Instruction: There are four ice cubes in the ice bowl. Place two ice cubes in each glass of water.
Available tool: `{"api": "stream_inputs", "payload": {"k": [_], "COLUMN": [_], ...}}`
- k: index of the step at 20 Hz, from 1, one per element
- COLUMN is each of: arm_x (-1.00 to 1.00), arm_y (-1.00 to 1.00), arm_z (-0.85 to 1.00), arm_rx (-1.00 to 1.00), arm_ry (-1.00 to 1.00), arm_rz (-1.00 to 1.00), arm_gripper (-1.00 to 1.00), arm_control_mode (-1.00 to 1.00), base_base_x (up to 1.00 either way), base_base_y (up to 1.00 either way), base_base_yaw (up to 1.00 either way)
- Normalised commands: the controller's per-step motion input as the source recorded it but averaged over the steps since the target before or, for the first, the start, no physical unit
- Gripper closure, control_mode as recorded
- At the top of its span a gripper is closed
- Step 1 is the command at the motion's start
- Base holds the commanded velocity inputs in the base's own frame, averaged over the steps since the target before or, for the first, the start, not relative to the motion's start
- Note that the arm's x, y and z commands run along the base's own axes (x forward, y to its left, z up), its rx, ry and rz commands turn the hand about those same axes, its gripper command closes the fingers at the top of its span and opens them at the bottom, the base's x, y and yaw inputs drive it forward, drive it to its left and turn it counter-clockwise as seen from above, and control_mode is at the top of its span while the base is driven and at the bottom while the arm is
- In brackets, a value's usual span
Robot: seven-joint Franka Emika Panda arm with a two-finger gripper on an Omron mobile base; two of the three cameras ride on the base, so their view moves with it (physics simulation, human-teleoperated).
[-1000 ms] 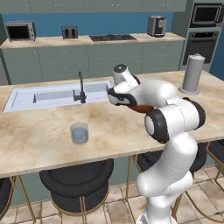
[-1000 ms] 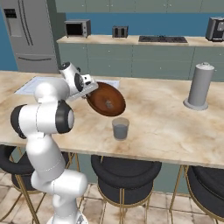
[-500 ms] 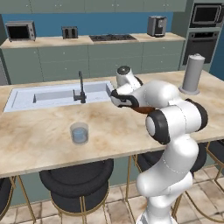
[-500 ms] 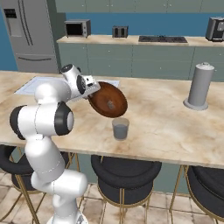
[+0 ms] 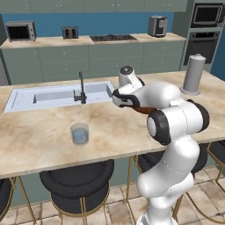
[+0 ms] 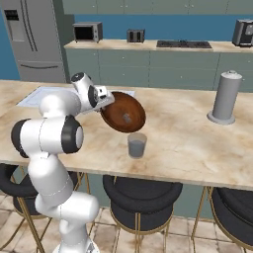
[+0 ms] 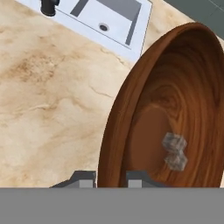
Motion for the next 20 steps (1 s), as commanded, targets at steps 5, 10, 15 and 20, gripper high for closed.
{"api": "stream_inputs", "payload": {"k": [5,10,15,20], "arm_x": [-0.06,0.09,0.38,0.25], "arm_y": [0.0,0.01,0.1,0.18], "arm_z": [0.01,0.06,0.04,0.15], "arm_rx": [0.03,0.0,0.0,0.0], "arm_ry": [0.0,0.0,0.0,0.0], "arm_rz": [-0.04,-0.03,-0.01,0.0], "arm_gripper": [1.0,1.0,1.0,1.0], "arm_control_mode": [-1.0,-1.0,-1.0,-1.0], "base_base_x": [0.0,0.0,0.0,0.0], "base_base_y": [0.0,0.0,0.0,0.0], "base_base_yaw": [0.0,0.0,0.0,0.0]}}
